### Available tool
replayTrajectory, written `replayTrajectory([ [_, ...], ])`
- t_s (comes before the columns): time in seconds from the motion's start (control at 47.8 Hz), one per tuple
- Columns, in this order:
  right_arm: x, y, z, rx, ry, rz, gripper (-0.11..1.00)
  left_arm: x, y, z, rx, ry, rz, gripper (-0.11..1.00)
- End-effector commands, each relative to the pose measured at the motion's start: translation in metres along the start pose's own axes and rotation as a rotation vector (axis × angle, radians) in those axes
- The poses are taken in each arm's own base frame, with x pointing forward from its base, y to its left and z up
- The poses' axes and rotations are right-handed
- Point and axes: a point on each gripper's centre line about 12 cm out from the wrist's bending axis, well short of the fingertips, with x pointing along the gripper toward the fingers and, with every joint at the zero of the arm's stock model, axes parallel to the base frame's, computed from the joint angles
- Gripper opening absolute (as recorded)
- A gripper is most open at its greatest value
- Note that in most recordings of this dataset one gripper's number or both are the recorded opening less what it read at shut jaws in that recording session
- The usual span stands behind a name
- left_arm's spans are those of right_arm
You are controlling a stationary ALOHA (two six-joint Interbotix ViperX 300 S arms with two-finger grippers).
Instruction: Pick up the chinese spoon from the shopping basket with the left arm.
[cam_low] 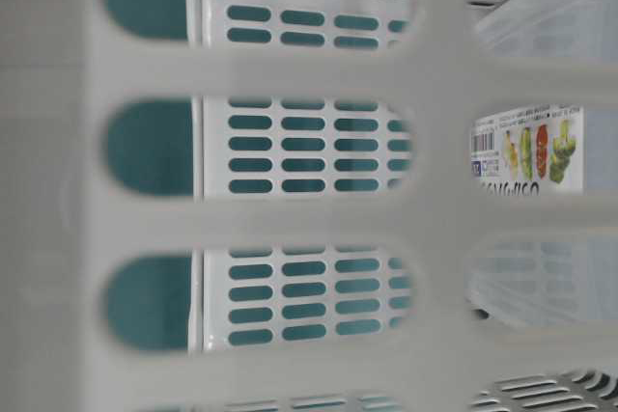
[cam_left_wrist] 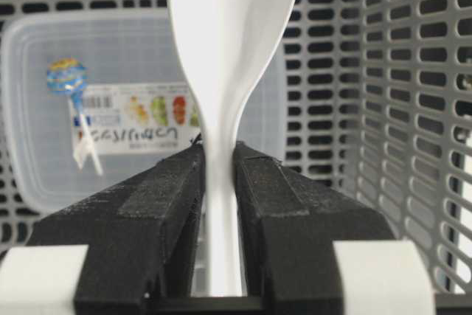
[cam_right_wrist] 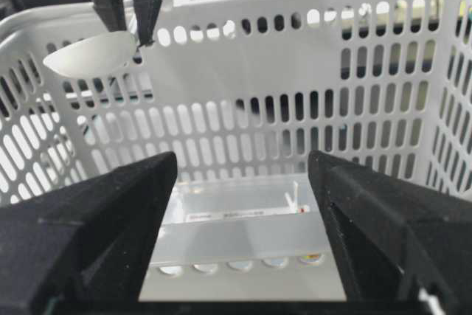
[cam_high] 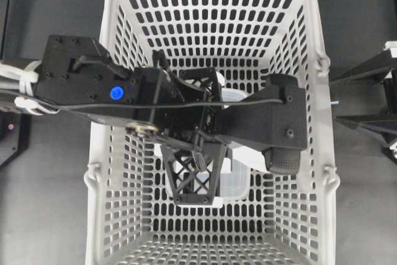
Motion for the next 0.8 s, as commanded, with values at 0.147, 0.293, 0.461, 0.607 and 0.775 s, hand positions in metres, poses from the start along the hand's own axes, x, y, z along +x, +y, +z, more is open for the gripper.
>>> replayTrajectory([
  [0.147, 0.001, 0.001, 0.004, 0.003, -0.014, 0.003, 0.70, -0.010, -0.001, -0.002, 0.005, -0.017, -0.001, 0.12],
  [0.293, 0.001, 0.000, 0.004, 0.003, -0.014, 0.001, 0.70, -0.003, 0.000, -0.006, -0.001, 0.006, 0.001, 0.12],
  [0.461, 0.001, 0.000, 0.004, 0.003, -0.014, 0.001, 0.70, -0.002, -0.001, -0.007, 0.001, 0.007, 0.002, 0.12],
  [0.607, 0.001, 0.000, 0.004, 0.003, -0.014, 0.001, 0.70, 0.001, 0.000, -0.009, 0.000, 0.016, 0.004, 0.12],
  [0.775, 0.001, 0.000, 0.004, 0.003, -0.014, 0.001, 0.70, 0.002, 0.000, -0.010, 0.000, 0.019, 0.005, 0.12],
])
